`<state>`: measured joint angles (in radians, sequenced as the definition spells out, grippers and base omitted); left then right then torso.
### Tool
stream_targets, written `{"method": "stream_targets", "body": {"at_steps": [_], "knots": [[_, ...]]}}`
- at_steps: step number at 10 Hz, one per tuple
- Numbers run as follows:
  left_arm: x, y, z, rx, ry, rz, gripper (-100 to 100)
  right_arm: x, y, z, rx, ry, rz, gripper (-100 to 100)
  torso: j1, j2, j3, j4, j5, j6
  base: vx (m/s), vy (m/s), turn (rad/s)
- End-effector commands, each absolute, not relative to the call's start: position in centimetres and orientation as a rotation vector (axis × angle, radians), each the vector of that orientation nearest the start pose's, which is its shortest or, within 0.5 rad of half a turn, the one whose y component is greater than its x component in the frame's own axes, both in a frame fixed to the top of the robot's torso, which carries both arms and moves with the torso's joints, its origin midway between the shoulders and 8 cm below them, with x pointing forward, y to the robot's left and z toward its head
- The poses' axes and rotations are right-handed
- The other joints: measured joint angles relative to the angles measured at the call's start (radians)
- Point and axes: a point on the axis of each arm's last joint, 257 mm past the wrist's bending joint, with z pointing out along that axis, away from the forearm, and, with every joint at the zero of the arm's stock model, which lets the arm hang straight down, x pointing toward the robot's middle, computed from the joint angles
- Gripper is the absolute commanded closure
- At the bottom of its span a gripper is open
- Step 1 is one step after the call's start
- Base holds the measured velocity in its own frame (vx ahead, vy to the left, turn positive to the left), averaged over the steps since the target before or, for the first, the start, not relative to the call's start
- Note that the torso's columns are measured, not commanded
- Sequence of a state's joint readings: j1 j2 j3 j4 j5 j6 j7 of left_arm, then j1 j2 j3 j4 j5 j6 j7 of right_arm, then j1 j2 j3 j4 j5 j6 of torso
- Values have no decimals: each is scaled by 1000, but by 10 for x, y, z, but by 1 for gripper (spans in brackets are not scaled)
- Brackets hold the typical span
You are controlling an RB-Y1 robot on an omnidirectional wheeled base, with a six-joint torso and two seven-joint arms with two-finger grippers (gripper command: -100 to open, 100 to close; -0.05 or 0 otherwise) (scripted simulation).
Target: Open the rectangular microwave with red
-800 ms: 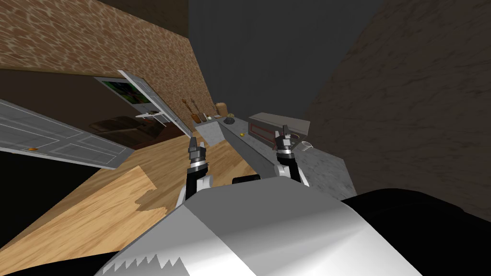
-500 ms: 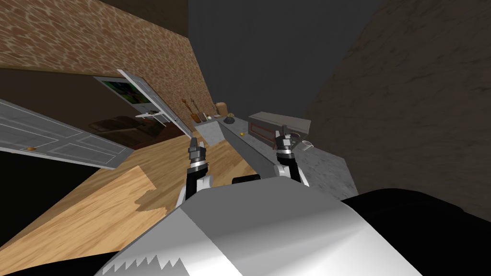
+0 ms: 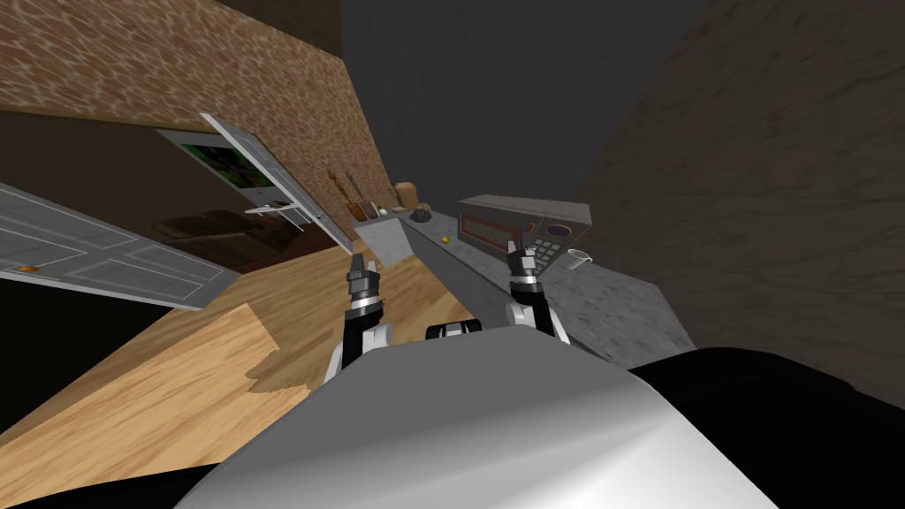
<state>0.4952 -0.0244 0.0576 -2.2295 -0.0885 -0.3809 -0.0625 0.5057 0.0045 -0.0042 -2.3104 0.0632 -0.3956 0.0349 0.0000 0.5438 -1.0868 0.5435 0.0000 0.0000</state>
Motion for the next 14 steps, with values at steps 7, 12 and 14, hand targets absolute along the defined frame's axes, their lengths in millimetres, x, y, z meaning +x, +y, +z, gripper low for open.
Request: {"method": "stream_targets", "body": {"at_steps": [7,12,14], "knots": [[369,301,-21,-724,767,-1090,0,350,-288,6,512,882,993,-100,1,194,-390,194,0,0,23,17,-37],[369,301,-21,-724,767,-1090,0,343,-310,-3,379,1006,734,-100,0,194,-389,194,0,0,43,36,-74],[369,301,-21,-724,767,-1090,0,340,-320,-6,326,1051,630,-100,0,194,-389,194,0,0,42,42,-71]]}}
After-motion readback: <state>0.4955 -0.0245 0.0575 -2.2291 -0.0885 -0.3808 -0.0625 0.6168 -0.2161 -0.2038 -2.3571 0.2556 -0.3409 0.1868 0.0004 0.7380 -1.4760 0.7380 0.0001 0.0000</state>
